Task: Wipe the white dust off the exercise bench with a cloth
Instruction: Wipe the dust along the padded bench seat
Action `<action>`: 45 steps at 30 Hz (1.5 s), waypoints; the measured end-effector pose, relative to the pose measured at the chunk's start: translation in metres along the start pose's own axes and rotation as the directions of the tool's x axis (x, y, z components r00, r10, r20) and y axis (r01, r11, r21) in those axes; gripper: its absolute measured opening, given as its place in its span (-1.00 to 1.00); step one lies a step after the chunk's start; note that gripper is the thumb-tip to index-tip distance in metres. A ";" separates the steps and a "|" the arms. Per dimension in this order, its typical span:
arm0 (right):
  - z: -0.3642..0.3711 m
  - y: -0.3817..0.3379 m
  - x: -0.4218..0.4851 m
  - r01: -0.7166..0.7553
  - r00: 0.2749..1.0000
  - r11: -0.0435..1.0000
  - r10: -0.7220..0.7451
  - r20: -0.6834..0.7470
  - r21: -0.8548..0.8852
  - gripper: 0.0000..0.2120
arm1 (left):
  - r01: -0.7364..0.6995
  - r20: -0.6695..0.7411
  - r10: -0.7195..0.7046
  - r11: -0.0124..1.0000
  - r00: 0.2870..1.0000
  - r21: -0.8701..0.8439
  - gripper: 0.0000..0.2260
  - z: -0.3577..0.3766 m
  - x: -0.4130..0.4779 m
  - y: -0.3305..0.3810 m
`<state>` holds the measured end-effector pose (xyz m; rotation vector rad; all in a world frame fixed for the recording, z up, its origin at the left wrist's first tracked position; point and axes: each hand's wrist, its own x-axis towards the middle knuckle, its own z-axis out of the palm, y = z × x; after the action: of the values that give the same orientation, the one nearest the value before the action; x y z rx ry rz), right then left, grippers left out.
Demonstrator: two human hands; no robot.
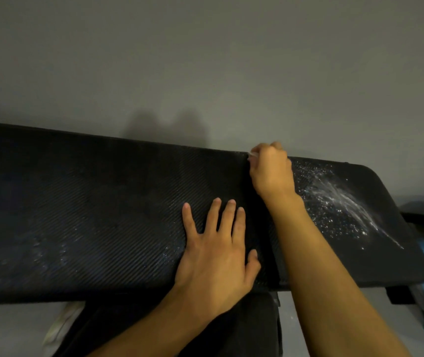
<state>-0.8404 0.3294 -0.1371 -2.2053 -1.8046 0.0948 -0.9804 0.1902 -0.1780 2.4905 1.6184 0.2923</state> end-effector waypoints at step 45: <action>-0.033 0.097 -0.202 -0.103 0.989 0.966 0.125 -0.081 0.238 -0.87 | -0.152 -0.029 0.152 0.988 0.988 -0.002 -0.49 0.006 -0.004 0.001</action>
<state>-0.7840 0.1113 -0.1576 -2.1073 -1.5304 0.2109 -0.9794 0.1864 -0.1840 2.6228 1.4379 0.3520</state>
